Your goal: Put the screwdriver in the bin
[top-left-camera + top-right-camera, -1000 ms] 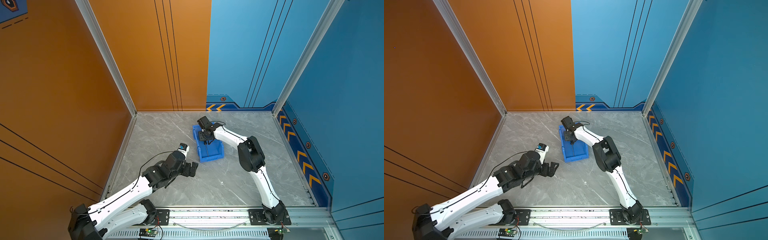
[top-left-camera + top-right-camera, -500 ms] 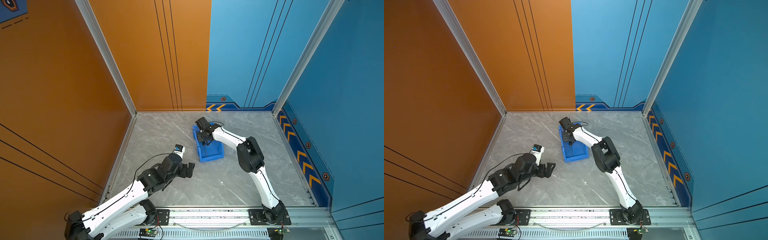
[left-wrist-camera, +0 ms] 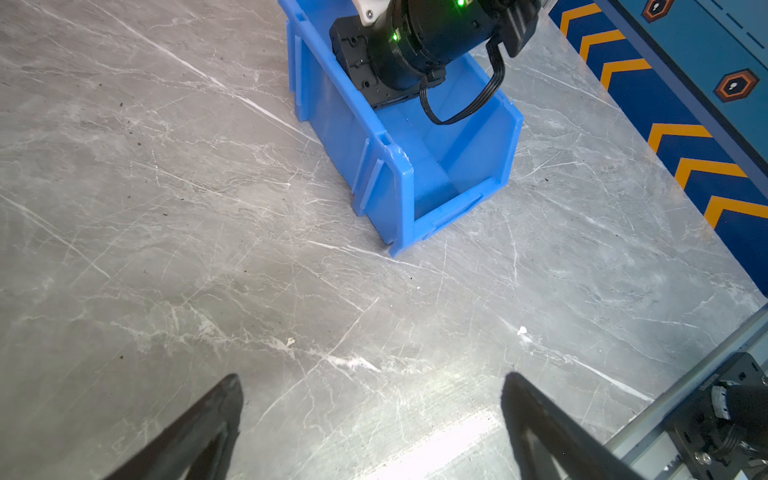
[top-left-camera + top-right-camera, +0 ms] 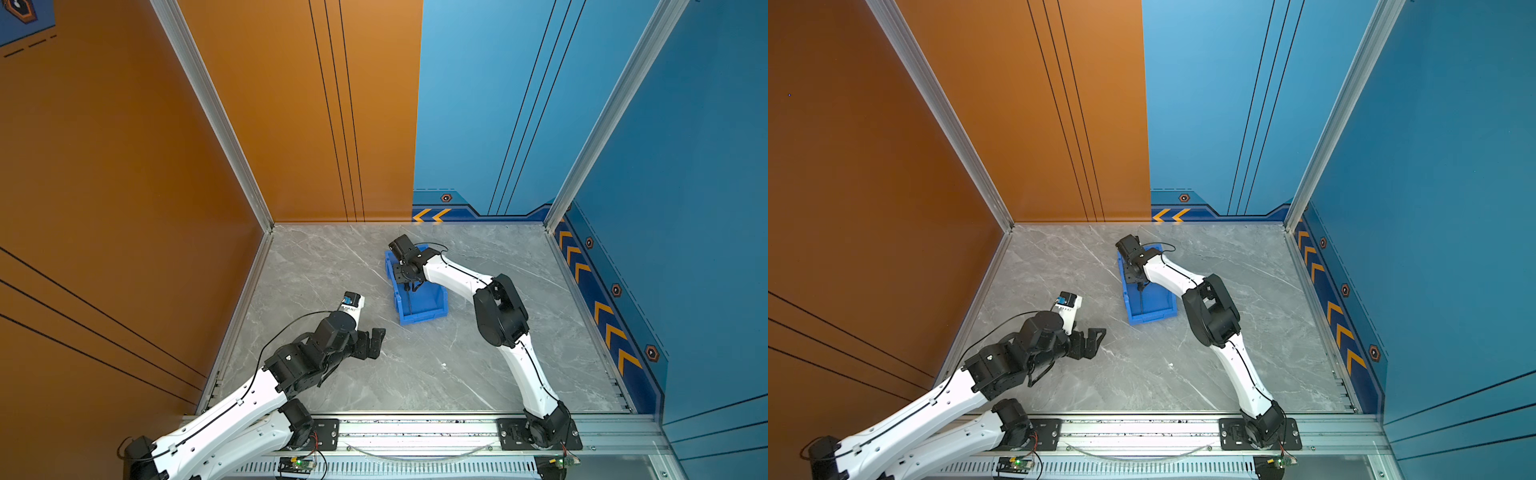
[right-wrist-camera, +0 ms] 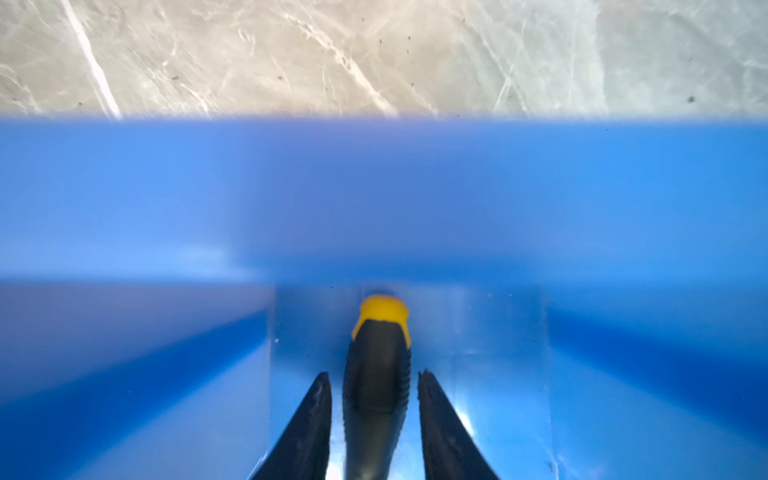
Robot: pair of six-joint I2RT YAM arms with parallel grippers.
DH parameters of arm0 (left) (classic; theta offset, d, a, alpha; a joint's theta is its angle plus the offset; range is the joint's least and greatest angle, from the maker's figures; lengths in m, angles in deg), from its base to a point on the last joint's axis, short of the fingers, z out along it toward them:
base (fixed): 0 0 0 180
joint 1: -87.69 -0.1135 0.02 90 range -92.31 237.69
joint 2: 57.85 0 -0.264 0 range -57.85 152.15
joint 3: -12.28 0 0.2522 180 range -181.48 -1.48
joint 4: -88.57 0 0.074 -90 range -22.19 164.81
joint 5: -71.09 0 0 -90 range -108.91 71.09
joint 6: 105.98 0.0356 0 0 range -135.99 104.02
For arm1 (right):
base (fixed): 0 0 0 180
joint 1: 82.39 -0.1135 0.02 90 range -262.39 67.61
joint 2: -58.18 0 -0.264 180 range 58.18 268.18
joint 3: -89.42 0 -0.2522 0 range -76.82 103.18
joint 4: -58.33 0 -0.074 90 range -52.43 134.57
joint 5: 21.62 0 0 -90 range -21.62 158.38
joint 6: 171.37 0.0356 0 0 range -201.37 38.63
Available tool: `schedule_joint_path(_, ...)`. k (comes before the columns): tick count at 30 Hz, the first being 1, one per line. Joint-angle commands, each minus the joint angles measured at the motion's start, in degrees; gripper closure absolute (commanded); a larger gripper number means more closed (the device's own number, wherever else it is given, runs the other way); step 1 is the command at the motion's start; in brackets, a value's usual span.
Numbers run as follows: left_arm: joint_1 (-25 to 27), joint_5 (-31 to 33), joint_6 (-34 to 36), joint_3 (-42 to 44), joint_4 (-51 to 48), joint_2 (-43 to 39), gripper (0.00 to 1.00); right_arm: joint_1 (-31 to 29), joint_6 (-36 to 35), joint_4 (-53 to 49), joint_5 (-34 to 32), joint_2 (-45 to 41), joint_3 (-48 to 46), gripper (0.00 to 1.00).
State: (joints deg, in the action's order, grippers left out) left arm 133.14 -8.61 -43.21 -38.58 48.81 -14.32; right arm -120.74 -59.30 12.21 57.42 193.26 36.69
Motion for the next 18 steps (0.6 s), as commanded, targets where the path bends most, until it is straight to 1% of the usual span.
schedule_joint_path(1, 0.46, 0.92, 1.34, 1.42, -2.94, -2.15, 0.02, -1.06, 0.6, 0.15, -2.87, -5.03, -0.57, 0.61)
schedule_joint_path(7, 0.51, 1.3, 2.81, 1.78, -4.76, -4.39, 0.02, -1.47, 0.17, -0.2, -5.41, -9.12, -1.69, 0.58)
schedule_joint_path(8, 0.38, 1.8, 3.19, 1.62, -5.59, -4.49, 0.02, -3.1, 0.09, -0.5, -6.0, -10.14, -2.01, 0.57)
schedule_joint_path(13, 0.16, 6.81, 4.73, 0.46, -10.08, -5.19, 0.02, -4.98, -1.2, -3.36, -9.18, -13.88, -2.2, 0.53)
schedule_joint_path(16, -0.4, 11.39, 4.66, 0.5, -11.79, -6.87, 0.02, -5.91, -1.63, -5.39, -11.28, -16.59, -3.36, 0.52)
schedule_joint_path(18, -0.74, 14.07, 4.28, 1.17, -11.91, -8.43, 0.02, -6.59, -1.84, -6.29, -12.34, -20.26, -5.5, 0.49)
